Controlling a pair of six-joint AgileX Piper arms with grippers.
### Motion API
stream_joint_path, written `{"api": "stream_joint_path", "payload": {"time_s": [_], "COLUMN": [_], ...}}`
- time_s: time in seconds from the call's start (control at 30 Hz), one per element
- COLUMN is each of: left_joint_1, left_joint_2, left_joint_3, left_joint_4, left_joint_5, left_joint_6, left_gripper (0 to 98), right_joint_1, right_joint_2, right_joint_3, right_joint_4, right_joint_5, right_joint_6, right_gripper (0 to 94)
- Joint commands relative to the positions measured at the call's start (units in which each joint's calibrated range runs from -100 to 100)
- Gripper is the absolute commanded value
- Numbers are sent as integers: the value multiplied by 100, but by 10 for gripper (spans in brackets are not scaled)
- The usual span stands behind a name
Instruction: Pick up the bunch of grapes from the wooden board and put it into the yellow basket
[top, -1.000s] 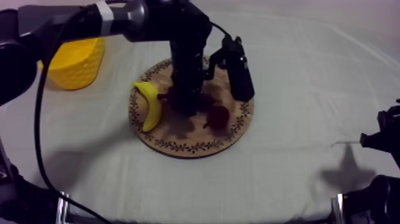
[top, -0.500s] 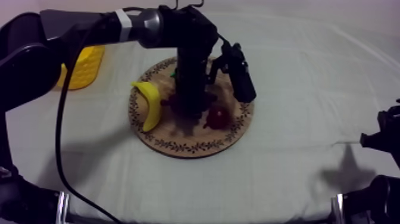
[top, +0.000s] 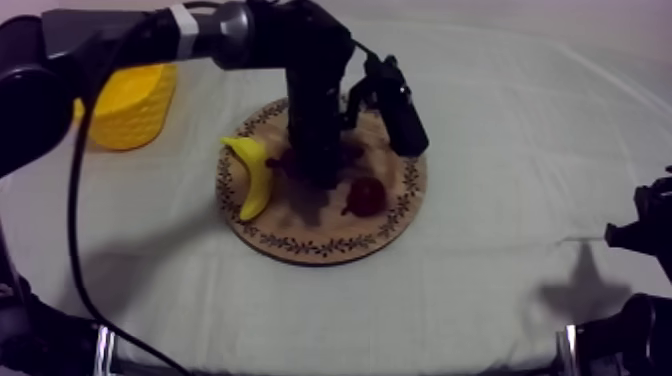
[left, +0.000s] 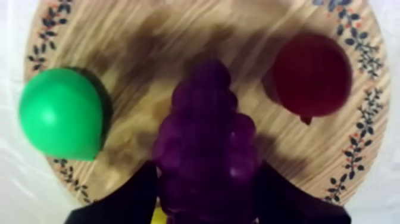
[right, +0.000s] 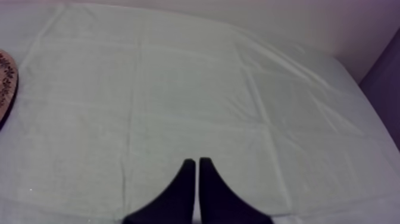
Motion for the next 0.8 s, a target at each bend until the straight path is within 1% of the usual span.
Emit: {"api": "stream_joint_path", "payload": {"time_s": [0.0, 0.07, 0.33, 0.47, 0.6, 0.77], "left_joint_1": [7, 26, 147, 141, 1, -321], "left_joint_2": [-312, -584, -1578, -1857, -1950, -1861], "left_joint_3": [70, 67, -556, -761, -778, -815], "left_joint_4": [9, 7, -38, -48, -50, -39], "left_joint_5": [10, 132, 999, 1215, 1285, 1303], "left_joint_6": [7, 17, 54, 62, 85, 113], "left_gripper": [445, 442, 445, 444, 443, 438], "right_joint_1": [-2, -2, -2, -2, -2, -2], "right_joint_2": [1, 1, 1, 1, 1, 1], "right_joint_3": [-5, -5, -5, -5, -5, -5], "right_joint_4": [-1, -1, -1, -1, -1, -1], "right_joint_5": [-2, -2, -2, -2, -2, -2], "right_joint_6": [-1, -3, -4, -5, -5, -5], "right_gripper": [3, 3, 3, 3, 3, 3]}}
